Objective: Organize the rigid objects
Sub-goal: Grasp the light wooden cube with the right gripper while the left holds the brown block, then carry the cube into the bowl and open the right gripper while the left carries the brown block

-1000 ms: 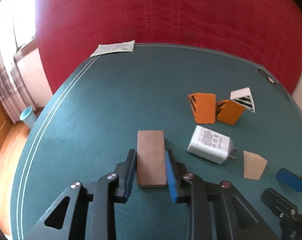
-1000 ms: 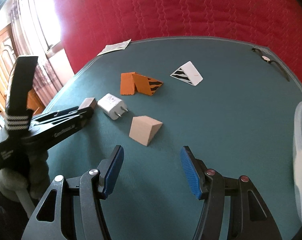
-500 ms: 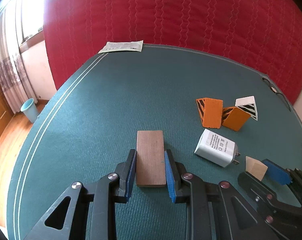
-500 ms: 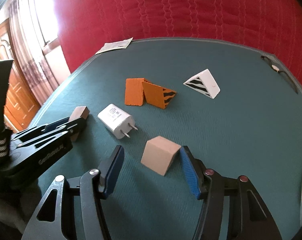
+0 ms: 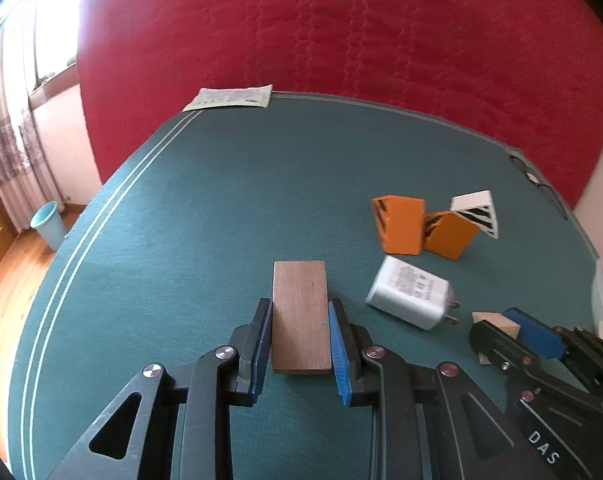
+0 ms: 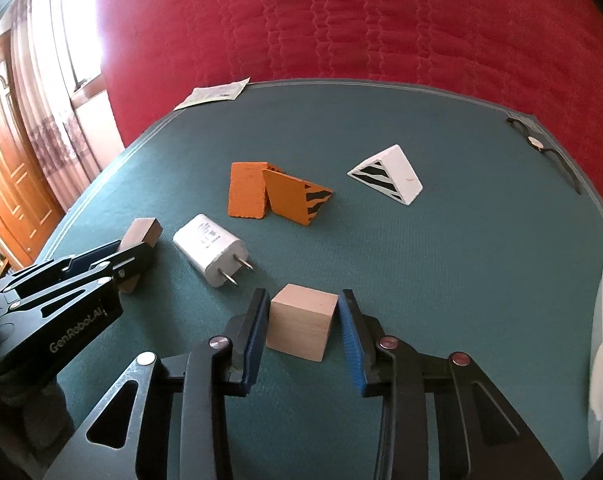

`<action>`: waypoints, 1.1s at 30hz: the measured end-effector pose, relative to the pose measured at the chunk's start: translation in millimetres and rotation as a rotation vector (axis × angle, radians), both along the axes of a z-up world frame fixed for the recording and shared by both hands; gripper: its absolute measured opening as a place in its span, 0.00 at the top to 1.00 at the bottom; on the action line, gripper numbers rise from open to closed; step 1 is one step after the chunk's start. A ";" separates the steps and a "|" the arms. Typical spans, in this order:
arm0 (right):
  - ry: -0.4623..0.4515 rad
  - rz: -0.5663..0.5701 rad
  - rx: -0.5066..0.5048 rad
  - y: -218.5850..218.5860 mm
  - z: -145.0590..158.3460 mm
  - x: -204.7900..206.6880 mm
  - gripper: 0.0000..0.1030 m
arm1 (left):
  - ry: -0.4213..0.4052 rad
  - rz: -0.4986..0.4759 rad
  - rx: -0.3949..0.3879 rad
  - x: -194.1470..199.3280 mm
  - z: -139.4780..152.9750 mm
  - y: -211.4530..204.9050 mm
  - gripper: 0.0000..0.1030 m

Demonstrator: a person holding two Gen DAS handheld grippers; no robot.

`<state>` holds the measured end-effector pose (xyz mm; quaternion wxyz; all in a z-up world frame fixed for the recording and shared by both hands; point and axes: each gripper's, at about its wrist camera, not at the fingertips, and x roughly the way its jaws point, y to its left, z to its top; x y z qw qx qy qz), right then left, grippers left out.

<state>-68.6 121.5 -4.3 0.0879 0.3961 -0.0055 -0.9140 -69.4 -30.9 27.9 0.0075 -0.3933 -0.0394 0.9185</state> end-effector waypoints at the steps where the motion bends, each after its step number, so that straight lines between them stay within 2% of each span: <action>1: 0.001 -0.001 -0.005 1.7 0.4 1.9 0.65 | 0.006 -0.012 0.007 1.2 0.9 1.4 0.72; 7: 0.012 -0.019 -0.032 14.9 3.4 16.4 0.65 | 0.042 -0.067 0.029 7.1 6.4 10.7 0.72; 21: 0.073 -0.068 -0.055 47.6 16.6 57.0 0.65 | 0.087 -0.132 0.011 18.5 11.0 31.2 0.72; 33: 0.104 -0.177 -0.053 97.0 29.3 79.7 0.65 | 0.093 -0.174 -0.011 28.6 10.3 52.3 0.72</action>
